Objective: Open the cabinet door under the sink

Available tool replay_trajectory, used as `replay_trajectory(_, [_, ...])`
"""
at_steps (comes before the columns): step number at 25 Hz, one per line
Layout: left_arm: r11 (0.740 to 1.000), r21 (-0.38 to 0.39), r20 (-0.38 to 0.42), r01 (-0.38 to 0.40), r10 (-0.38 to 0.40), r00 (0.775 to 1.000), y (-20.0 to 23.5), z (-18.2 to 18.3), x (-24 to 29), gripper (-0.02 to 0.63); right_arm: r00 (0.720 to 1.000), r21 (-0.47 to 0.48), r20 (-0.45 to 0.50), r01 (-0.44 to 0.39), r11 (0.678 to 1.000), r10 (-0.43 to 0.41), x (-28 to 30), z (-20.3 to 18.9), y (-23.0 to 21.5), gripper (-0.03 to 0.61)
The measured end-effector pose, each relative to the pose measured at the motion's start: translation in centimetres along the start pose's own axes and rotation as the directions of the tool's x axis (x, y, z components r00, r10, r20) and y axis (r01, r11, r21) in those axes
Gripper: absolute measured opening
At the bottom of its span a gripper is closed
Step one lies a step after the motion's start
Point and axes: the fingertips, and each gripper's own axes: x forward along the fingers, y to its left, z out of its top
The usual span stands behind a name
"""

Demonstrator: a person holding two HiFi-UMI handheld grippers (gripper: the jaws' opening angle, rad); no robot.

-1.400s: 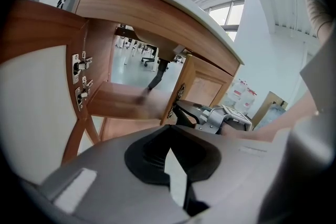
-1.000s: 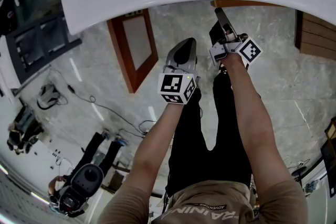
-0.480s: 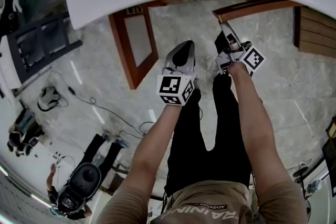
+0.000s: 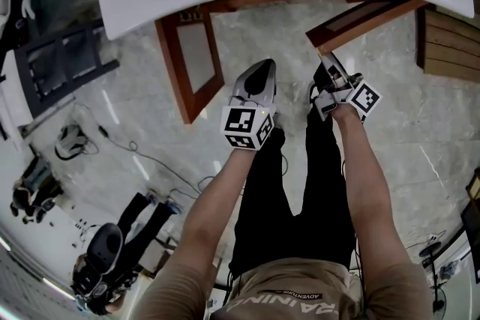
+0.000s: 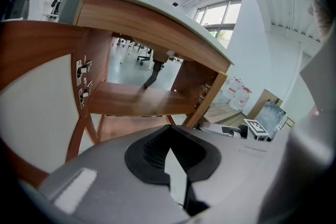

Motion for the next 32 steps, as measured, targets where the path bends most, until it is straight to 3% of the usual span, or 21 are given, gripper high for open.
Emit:
replay_trajectory(7, [0.999, 0.027, -0.026, 0.018, -0.017, 1.000, -2.5, -1.2, -0.6, 0.018, 0.996, -0.056, -0.089, -0.026, 0.998, 0.021, -2.9, -0.4, 0.4, 0.086])
replay_trajectory(11, [0.999, 0.019, -0.079, 0.031, -0.030, 0.996, -3.8, -4.0, -0.4, 0.018, 0.994, -0.036, -0.113, 0.006, 0.999, -0.010, -4.0, -1.0, -1.0, 0.086])
replay_trajectory(22, [0.998, 0.011, -0.122, 0.070, -0.068, 0.990, -12.4, -6.6, -0.5, 0.018, 0.967, -0.102, -0.249, 0.023, 0.995, -0.048, -11.7, 1.3, -2.2, 0.086])
replay_trajectory(25, [0.993, 0.023, -0.098, 0.115, -0.112, 0.989, -14.7, -6.3, -0.2, 0.018, 0.970, -0.129, -0.239, 0.022, 0.991, -0.053, -12.8, 2.1, -2.1, 0.086])
replay_trajectory(28, [0.992, 0.034, -0.075, 0.120, -0.118, 0.990, -16.0, -6.0, 0.2, 0.018, 0.981, -0.091, -0.190, 0.024, 0.996, -0.041, -14.3, 3.9, -2.5, 0.086])
replay_trajectory(32, [0.987, 0.035, -0.070, 0.154, -0.151, 0.986, -18.9, -6.5, -0.3, 0.018, 0.984, -0.072, -0.149, 0.092, 0.993, -0.101, -16.9, 5.8, -3.3, 0.086])
